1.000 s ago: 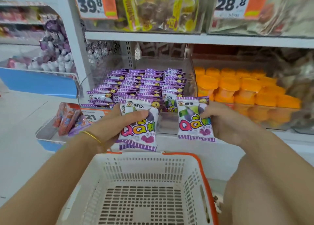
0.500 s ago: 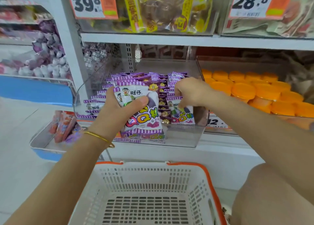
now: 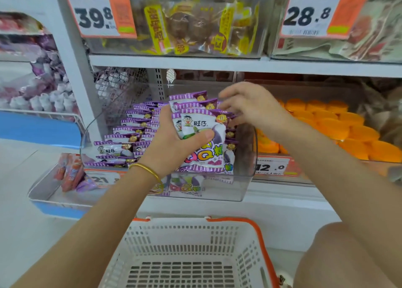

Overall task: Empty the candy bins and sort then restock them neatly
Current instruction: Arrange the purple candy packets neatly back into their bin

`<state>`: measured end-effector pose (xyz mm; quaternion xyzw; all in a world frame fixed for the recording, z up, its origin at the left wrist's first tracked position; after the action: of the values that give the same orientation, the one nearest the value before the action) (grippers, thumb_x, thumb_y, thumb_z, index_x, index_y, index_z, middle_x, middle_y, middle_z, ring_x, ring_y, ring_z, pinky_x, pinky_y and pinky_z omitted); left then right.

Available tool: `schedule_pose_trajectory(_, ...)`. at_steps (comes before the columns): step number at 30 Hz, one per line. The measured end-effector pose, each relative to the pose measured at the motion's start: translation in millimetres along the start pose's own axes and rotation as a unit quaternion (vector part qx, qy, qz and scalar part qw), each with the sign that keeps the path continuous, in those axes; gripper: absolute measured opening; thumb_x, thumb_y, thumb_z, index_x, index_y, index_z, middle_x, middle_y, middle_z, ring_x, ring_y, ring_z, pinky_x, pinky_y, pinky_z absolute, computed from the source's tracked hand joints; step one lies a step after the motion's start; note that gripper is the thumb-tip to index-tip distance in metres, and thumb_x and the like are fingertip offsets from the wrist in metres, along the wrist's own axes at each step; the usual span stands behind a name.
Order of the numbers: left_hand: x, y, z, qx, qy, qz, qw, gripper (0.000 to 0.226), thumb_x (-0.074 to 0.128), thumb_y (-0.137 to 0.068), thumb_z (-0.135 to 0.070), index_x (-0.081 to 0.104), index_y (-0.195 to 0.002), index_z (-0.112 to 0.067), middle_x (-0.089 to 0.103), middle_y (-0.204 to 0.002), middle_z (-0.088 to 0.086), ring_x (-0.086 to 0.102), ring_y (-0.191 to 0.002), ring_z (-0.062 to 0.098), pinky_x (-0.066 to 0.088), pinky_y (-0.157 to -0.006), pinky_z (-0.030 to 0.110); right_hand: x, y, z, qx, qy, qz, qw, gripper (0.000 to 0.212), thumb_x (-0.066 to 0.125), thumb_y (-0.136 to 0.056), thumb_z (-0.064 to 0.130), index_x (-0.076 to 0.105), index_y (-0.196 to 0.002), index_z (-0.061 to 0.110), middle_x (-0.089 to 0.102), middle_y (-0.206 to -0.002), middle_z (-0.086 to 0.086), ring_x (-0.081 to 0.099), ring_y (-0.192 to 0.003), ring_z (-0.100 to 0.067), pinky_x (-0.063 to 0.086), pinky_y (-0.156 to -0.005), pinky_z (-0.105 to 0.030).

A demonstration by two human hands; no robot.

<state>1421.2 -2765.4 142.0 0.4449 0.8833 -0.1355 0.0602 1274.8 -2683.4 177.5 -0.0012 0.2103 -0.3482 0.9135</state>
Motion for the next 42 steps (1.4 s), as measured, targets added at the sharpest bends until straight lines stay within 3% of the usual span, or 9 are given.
schedule_pose_trajectory(3, 18.5, -7.0, -2.2, 0.004, -0.025, 0.031, 0.999, 0.051, 0.064, -0.086, -0.007, 0.023, -0.101, -0.032, 0.049, -0.089, -0.019, 0.052, -0.059, -0.026, 0.041, -0.055, -0.001, 1.7, 16.7, -6.6, 0.054, -0.21, 0.107, 0.97, 0.043, 0.057, -0.09, 0.034, 0.047, -0.131, 0.03, 0.052, -0.135, 0.0, 0.055, -0.117, -0.017, 0.052, -0.073, -0.025)
schedule_pose_trajectory(6, 31.2, -12.8, -2.1, 0.011, -0.045, 0.053, 0.998, 0.05, 0.062, -0.087, -0.005, 0.022, -0.103, -0.031, 0.047, -0.089, -0.02, 0.053, -0.062, -0.025, 0.041, -0.056, 0.0, 5.3, 26.4, -9.9, -0.058, 0.052, 0.178, 0.981, 0.099, 0.081, -0.063, 0.042, 0.023, -0.143, 0.044, 0.029, -0.148, 0.011, 0.032, -0.131, 0.001, 0.038, -0.092, -0.009)
schedule_pose_trajectory(12, 49.1, -17.5, -4.3, 0.015, -0.12, 0.107, 0.987, 0.067, 0.054, -0.093, -0.01, 0.006, -0.14, -0.009, 0.035, -0.1, -0.025, 0.043, -0.068, -0.017, 0.034, -0.062, -0.008, 4.6, 22.1, -9.2, -0.121, 0.203, 0.154, 0.959, 0.112, 0.088, -0.06, 0.03, 0.018, -0.148, 0.034, 0.026, -0.144, 0.002, 0.028, -0.125, -0.006, 0.027, -0.102, -0.021)
schedule_pose_trajectory(16, 52.1, -24.9, 10.7, -0.022, -0.15, 0.148, 0.977, 0.09, 0.057, -0.091, -0.021, -0.013, -0.144, -0.003, 0.053, -0.106, -0.012, 0.056, -0.098, -0.001, 0.044, -0.071, 0.003, 4.0, 22.2, -13.5, -0.142, 0.239, 0.137, 0.951, 0.109, 0.09, -0.057, 0.03, 0.025, -0.145, 0.027, 0.033, -0.139, -0.002, 0.033, -0.12, -0.005, 0.028, -0.094, -0.012)
schedule_pose_trajectory(21, 42.4, -29.4, 12.3, -0.043, -0.217, 0.238, 0.946, 0.063, 0.069, -0.08, -0.046, 0.032, -0.124, -0.019, 0.058, -0.109, -0.013, 0.059, -0.098, 0.004, 0.05, -0.078, 0.015, 6.2, 25.2, -14.2, -0.147, 0.293, 0.145, 0.933, 0.097, 0.086, -0.064, 0.029, 0.029, -0.142, 0.023, 0.035, -0.132, -0.001, 0.038, -0.116, -0.009, 0.03, -0.087, -0.013)
schedule_pose_trajectory(26, 19.0, -34.4, 16.8, -0.111, -0.21, 0.269, 0.933, 0.105, 0.036, -0.055, -0.095, 0.051, -0.131, -0.023, 0.057, -0.132, -0.004, 0.056, -0.119, 0.013, 0.031, -0.113, 0.041, 12.6, 27.3, -13.0, -0.147, 0.34, 0.187, 0.91, 0.089, 0.081, -0.072, 0.032, 0.029, -0.143, 0.021, 0.034, -0.139, 0.0, 0.036, -0.126, -0.013, 0.033, -0.098, -0.02)
schedule_pose_trajectory(31, 23.0, -38.8, 28.4, -0.096, -0.294, 0.243, 0.919, 0.064, 0.02, -0.096, -0.054, 0.03, -0.148, -0.017, 0.029, -0.154, 0.001, 0.028, -0.141, 0.018, 0.015, -0.114, 0.028, 19.4, 30.9, -14.5, -0.144, 0.442, 0.219, 0.858, 0.071, 0.071, -0.08, 0.042, 0.039, -0.137, 0.014, 0.047, -0.127, -0.003, 0.047, -0.11, -0.016, 0.043, -0.089, -0.029)
schedule_pose_trajectory(37, 18.7, -44.0, 26.4, -0.04, -0.267, 0.177, 0.946, 0.041, 0.034, -0.098, -0.04, 0.058, -0.121, -0.015, 0.061, -0.119, 0.004, 0.054, -0.111, 0.021, 0.04, -0.099, 0.023, 6.5, 30.2, -17.8, -0.124, 0.537, 0.203, 0.81, 0.048, 0.061, -0.081, 0.058, 0.047, -0.107, 0.02, 0.054, -0.091, 0.001, 0.048, -0.087, -0.017, 0.039, -0.073, -0.032)
schedule_pose_trajectory(42, 19.7, -31.9, 46.4, 0.029, -0.46, 0.218, 0.86, 0.052, 0.05, -0.086, -0.047, 0.05, -0.133, -0.022, 0.052, -0.131, -0.001, 0.041, -0.124, 0.022, 0.034, -0.103, 0.037, 9.2, 26.1, -23.7, -0.094, 0.552, 0.193, 0.806, 0.055, 0.061, -0.074, 0.067, 0.049, -0.099, 0.019, 0.052, -0.081, 0.004, 0.049, -0.08, -0.017, 0.037, -0.077, -0.032)
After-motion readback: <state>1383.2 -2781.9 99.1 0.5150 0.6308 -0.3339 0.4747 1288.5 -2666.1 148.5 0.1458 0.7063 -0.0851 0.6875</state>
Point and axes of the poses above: each hand's wrist, its own y-axis away from the middle knuckle, its own x-axis out of the palm, z = x × y, the point moved 7 cm from there along -y, towards the middle knuckle
